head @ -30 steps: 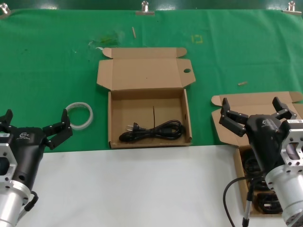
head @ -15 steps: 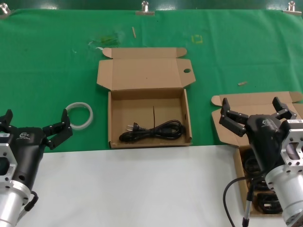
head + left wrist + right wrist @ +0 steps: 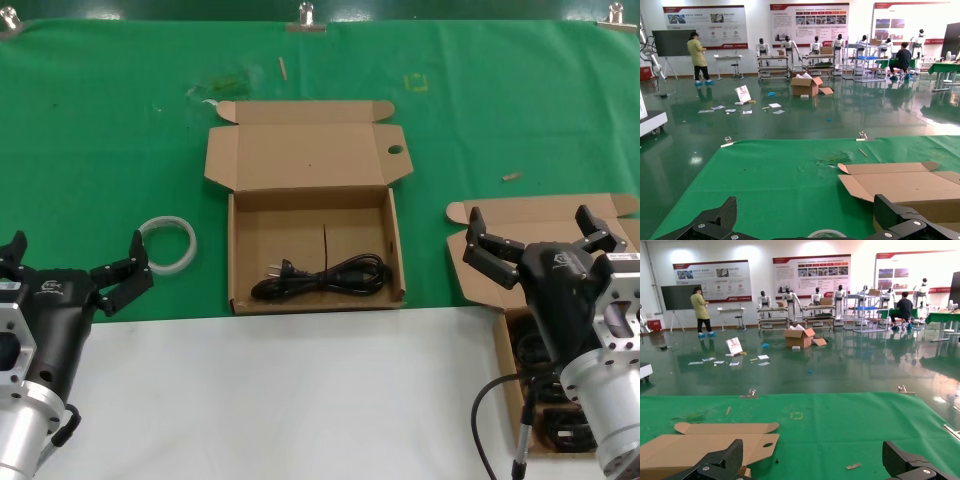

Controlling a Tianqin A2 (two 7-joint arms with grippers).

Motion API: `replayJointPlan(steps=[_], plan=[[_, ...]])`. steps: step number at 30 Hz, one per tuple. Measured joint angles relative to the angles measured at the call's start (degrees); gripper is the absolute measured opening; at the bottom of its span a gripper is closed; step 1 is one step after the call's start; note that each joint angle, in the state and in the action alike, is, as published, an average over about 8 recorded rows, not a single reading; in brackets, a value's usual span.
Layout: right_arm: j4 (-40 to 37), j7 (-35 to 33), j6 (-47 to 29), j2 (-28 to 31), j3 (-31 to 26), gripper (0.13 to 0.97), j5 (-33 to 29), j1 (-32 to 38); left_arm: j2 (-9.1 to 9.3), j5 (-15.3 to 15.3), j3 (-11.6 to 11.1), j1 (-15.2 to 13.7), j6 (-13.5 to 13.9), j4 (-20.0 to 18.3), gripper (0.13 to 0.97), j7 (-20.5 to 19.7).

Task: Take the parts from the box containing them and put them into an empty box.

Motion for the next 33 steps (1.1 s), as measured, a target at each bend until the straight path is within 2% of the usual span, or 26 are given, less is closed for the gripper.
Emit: replayJointPlan(steps=[33], plan=[[0.00,0.00,0.00,0.00,0.00,0.966,0.00,0.00,0.00,0.00,0.00,0.00,0.00,0.00,0.965,0.00]])
